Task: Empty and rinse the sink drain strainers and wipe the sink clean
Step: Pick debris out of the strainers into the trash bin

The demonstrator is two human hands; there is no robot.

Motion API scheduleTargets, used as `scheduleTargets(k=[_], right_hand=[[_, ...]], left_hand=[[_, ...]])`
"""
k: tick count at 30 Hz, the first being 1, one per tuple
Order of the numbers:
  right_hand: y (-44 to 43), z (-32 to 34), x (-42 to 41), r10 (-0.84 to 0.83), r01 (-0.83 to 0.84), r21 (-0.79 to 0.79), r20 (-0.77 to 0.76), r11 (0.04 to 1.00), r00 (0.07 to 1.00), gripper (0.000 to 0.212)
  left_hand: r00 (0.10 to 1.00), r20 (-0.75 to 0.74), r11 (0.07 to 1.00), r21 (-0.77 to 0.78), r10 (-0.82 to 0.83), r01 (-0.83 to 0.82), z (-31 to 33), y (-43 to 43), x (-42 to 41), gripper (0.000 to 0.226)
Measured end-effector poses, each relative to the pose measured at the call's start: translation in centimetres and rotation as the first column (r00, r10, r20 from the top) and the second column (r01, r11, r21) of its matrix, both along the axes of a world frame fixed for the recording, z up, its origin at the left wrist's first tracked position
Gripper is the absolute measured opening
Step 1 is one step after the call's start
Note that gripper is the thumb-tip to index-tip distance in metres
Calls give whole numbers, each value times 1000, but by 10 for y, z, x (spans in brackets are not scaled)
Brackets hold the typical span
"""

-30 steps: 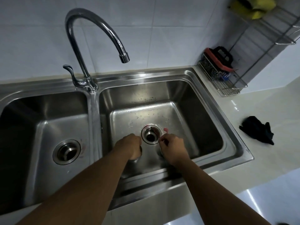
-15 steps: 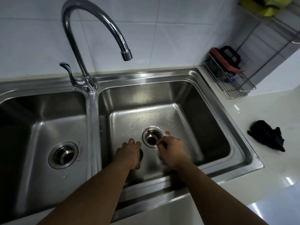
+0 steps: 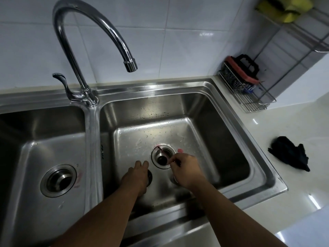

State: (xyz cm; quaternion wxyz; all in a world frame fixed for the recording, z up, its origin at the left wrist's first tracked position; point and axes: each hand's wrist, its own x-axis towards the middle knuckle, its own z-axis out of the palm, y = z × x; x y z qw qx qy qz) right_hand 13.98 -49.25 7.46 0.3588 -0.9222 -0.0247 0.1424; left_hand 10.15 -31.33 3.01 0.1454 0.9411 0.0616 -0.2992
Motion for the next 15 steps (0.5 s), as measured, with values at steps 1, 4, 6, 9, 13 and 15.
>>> scheduleTargets(k=[1,4,6,9,13,15], right_hand=[[-1,0,1,-2,2,-4,1,1000,1000,20],[-3,2,0,-10,10,-19,8,1000,1000,20],[-6,5,-2,-12,13,-21,4,1000,1000,19],[-10,16,-6,3,-3,7,-26,1000,1000,19],[-15,34,-13,-23,23,9,28,1000,999,20],[-19,44,-19,-47,47,11,36,999,998,20]], left_hand=[[1000,-2,1000,-10,8,-8,0,0,1,77],[1000,5,1000,-26,17,-17,1,1,3,79],[1000,22,999,-33,16,-16,4,2,3,81],[997,69,998,-57,26,-22,13,5,3,84],[988,147,992,-121,36,-18,32,7,5,83],[983,181,990,-141,37,-11,45,7,5,84]])
